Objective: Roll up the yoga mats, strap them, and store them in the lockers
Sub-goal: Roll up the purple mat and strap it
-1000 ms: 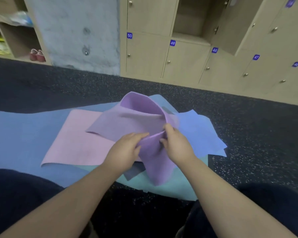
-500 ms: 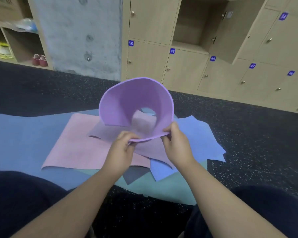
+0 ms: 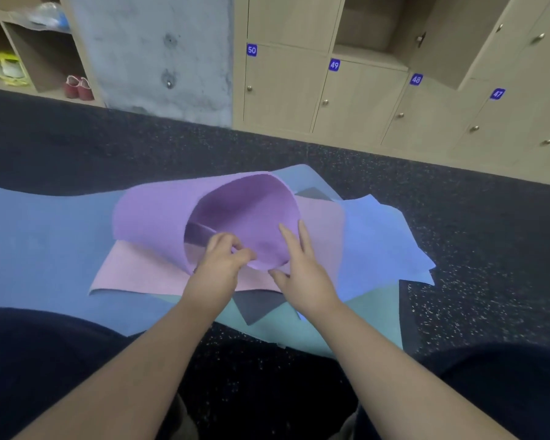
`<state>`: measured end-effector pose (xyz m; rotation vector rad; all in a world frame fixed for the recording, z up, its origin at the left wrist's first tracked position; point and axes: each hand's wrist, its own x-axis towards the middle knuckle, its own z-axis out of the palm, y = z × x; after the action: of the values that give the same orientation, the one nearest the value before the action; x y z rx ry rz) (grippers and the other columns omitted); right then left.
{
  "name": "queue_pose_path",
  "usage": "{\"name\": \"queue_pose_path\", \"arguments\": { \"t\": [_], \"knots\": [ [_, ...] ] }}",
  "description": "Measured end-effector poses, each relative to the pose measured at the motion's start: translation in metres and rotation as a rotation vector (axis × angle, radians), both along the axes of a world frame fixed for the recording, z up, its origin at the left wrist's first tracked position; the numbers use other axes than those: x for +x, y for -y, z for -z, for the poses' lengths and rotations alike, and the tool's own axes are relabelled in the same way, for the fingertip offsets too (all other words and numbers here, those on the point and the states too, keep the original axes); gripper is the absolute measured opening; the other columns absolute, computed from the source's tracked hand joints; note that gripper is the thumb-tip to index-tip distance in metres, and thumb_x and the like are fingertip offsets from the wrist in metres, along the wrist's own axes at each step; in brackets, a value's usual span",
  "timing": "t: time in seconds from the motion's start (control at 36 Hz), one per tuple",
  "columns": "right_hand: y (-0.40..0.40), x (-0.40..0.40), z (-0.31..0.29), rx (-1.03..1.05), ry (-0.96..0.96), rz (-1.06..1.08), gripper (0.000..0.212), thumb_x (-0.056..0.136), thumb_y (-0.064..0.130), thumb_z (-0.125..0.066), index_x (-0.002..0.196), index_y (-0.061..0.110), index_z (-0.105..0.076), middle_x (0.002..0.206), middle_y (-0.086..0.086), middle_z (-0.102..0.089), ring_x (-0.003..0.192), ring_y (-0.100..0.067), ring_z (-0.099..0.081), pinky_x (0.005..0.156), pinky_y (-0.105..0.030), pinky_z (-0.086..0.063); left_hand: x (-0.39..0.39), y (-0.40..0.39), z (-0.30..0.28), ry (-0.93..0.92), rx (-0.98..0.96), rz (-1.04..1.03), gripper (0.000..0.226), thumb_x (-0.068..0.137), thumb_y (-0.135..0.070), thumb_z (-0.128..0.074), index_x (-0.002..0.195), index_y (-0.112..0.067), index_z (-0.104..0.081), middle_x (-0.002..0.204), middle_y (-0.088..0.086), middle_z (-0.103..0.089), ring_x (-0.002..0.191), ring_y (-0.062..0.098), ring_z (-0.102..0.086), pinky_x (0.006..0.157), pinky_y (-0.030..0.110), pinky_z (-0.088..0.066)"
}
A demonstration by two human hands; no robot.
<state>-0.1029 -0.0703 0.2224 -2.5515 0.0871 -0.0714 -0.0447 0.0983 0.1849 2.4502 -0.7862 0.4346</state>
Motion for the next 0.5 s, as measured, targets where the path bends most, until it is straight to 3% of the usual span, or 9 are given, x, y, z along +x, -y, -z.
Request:
{"name": "queue_pose_path", "arguments": {
  "t": [0.06, 0.14, 0.17, 0.22, 0.36, 0.44, 0.5],
  "knots": [
    [0.001, 0.002, 0.004, -0.042, 0.024, -0.024, 0.073, 0.095, 0.012, -0.051, 0.152, 0.042, -0.017, 0.162, 0.013, 0.012, 0.072, -0.017, -0.054, 0.062, -0.031, -0.041, 0.0, 0.005, 0.006, 0.033, 0.075, 0.017, 0.055, 0.077, -0.029, -0.023, 0.097, -0.01, -0.07, 0.101, 0.005, -0.053, 0.1, 0.02, -0.038, 0.078, 0.033, -0.046],
    [0.005, 0.003, 0.013, -0.15, 0.014, -0.04, 0.043, 0.099, 0.016, -0.047, 0.139, 0.031, -0.049, 0.161, 0.006, -0.02, 0.105, -0.022, -0.06, 0.08, -0.034, -0.048, 0.0, 0.012, 0.016, 0.072, 0.039, 0.054, 0.04, 0.073, -0.005, -0.034, 0.085, -0.008, -0.072, 0.085, 0.011, -0.055, 0.09, 0.022, -0.036, 0.063, 0.04, -0.053],
    [0.007, 0.003, 0.018, -0.197, 0.001, -0.026, 0.034, 0.101, 0.02, -0.046, 0.132, 0.026, -0.058, 0.152, 0.001, -0.038, 0.113, -0.022, -0.058, 0.085, -0.033, -0.046, 0.001, 0.014, 0.018, 0.089, 0.064, 0.061, 0.033, 0.07, 0.003, -0.045, 0.086, -0.008, -0.072, 0.085, 0.011, -0.054, 0.09, 0.022, -0.036, 0.061, 0.039, -0.053],
    [0.011, 0.003, 0.028, -0.271, -0.003, 0.0, 0.029, 0.102, 0.022, -0.044, 0.123, 0.02, -0.064, 0.128, -0.003, -0.059, 0.112, -0.025, -0.057, 0.085, -0.033, -0.042, 0.002, 0.019, 0.023, 0.082, 0.091, 0.102, 0.048, 0.054, 0.02, -0.064, 0.092, -0.009, -0.069, 0.093, 0.01, -0.05, 0.096, 0.024, -0.038, 0.057, 0.039, -0.054],
    [0.023, 0.007, 0.046, -0.279, -0.022, 0.069, 0.023, 0.098, 0.007, -0.043, 0.109, 0.007, -0.064, 0.108, -0.01, -0.059, 0.097, -0.031, -0.058, 0.068, -0.03, -0.03, 0.0, 0.027, 0.031, 0.196, 0.076, 0.139, 0.073, 0.049, 0.021, -0.07, 0.113, -0.013, -0.059, 0.113, 0.013, -0.05, 0.117, 0.028, -0.04, 0.057, 0.039, -0.056],
    [0.031, 0.008, 0.056, -0.181, -0.001, 0.099, 0.019, 0.094, -0.003, -0.044, 0.105, 0.0, -0.06, 0.106, -0.015, -0.057, 0.096, -0.033, -0.056, 0.066, -0.023, -0.022, -0.001, 0.023, 0.034, 0.421, 0.139, 0.086, 0.061, 0.061, 0.006, -0.056, 0.117, -0.02, -0.051, 0.116, 0.008, -0.043, 0.104, 0.028, -0.043, 0.076, 0.04, -0.041],
    [0.034, 0.008, 0.06, -0.096, 0.002, 0.14, 0.025, 0.092, -0.006, -0.042, 0.111, 0.0, -0.058, 0.112, -0.013, -0.056, 0.097, -0.029, -0.055, 0.069, -0.022, -0.025, 0.003, 0.021, 0.035, 0.428, 0.146, -0.056, 0.064, 0.059, 0.006, -0.062, 0.116, -0.021, -0.054, 0.113, 0.008, -0.041, 0.095, 0.028, -0.041, 0.076, 0.038, -0.035]
  ]
}}
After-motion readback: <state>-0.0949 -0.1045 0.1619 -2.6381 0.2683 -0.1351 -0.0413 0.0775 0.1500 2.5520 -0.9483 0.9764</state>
